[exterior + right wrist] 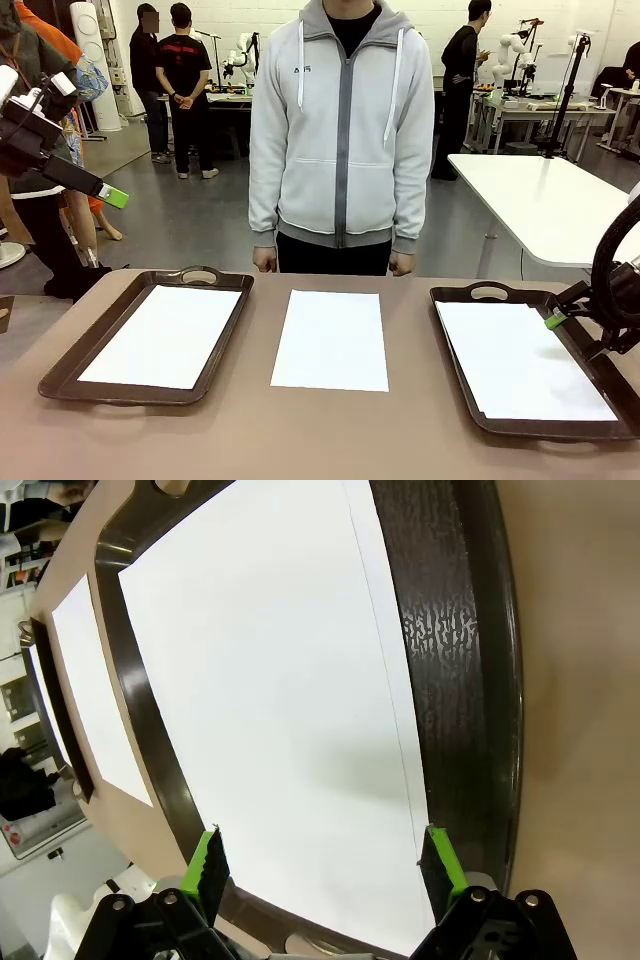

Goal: Sort the A4 documents.
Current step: Place the A4 Paper in the designated Handle tray, then receive the A4 Paper.

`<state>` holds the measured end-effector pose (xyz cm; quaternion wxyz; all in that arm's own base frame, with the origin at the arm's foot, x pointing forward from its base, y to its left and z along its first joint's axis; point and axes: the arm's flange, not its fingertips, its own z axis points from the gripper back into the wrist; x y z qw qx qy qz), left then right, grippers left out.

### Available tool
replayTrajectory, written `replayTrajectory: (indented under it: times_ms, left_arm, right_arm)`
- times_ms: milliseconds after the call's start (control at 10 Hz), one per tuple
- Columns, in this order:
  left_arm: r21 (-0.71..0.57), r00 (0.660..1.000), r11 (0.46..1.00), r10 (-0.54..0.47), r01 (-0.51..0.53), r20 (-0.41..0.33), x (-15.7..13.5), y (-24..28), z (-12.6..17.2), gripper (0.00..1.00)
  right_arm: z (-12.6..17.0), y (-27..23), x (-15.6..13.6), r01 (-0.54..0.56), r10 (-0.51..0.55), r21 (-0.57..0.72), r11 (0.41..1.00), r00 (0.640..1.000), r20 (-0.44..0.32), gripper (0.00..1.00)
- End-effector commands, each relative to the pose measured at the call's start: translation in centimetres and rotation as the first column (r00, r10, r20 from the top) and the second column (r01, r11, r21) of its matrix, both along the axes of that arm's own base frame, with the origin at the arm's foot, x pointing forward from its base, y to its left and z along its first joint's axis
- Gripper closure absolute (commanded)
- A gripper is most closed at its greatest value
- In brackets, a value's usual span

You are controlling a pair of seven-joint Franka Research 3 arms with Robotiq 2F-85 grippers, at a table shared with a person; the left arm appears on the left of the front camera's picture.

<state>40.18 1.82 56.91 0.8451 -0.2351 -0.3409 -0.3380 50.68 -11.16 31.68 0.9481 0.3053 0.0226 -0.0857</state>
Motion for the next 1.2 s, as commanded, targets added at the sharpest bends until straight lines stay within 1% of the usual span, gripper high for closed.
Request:
replayTrajectory:
  times_ms: [0,1000,1100]
  left_arm:
    - [0.003,1.0,1.0,0.005,-0.005,0.005,0.0,-0.1,-0.1,0.0]
    - [0.003,1.0,1.0,0.005,-0.005,0.005,0.0,-0.1,-0.1,0.0]
    - [0.003,1.0,1.0,0.005,-0.005,0.005,0.0,-0.1,-0.1,0.0]
  right_arm:
    - [0.0,0.0,0.0,-0.004,0.004,-0.005,1.0,1.0,0.0,0.0]
    - [0.0,0.0,0.0,0.0,0.0,0.0,1.0,1.0,0.0,0.0]
    - [-1.4,0.2,0.2,-0.006,0.006,-0.002,1.0,1.0,-0.03,0.0]
